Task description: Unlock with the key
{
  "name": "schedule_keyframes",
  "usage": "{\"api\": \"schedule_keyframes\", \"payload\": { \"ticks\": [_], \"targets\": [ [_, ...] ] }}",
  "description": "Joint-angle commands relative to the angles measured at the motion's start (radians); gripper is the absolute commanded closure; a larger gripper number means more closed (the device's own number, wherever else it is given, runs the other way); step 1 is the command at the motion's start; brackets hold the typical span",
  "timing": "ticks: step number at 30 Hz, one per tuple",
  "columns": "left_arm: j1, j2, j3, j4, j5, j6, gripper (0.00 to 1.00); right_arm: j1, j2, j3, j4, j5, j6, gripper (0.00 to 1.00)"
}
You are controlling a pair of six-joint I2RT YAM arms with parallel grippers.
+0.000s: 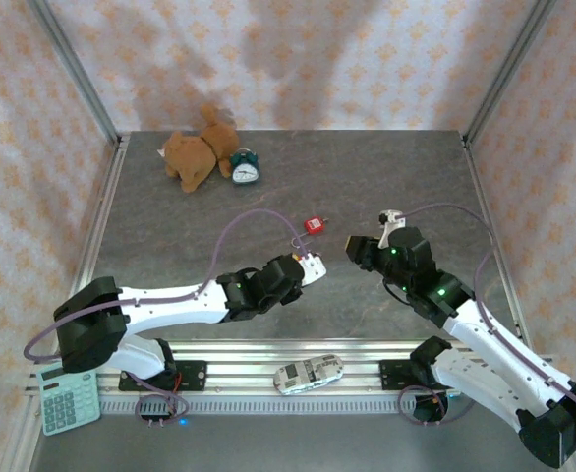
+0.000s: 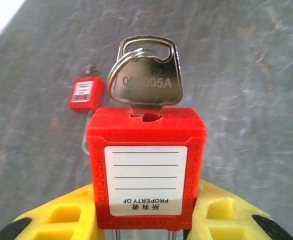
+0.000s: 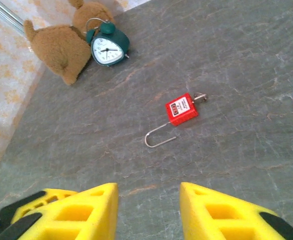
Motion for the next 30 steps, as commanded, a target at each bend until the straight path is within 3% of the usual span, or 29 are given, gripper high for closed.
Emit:
{"api": "schedule_keyframes", "payload": {
  "ticks": [1, 8, 17, 30],
  "targets": [
    [-0.022, -0.008, -0.003, 0.097, -0.211, 0.112, 0.74, -0.006, 0.001, -0.016, 0.018, -0.062, 0.006, 0.64],
    [-0.094, 0.027, -0.067, 0.316, -0.425, 0.356, 0.74, -0.011, 0.021, -0.016, 0.039, -0.095, 0.01, 0.64],
    [-0.16, 0.157, -0.1, 0.608, -0.6, 0.669, 0.74, -0.015, 0.027, 0.019, 0.009, -0.108, -0.009, 0.66],
    [-0.182, 0.397, -0.14, 1.201, -0.692, 1.083, 0.74, -0.014, 0.069, 0.019, 0.001, -0.197, -0.028, 0.69]
  ]
}}
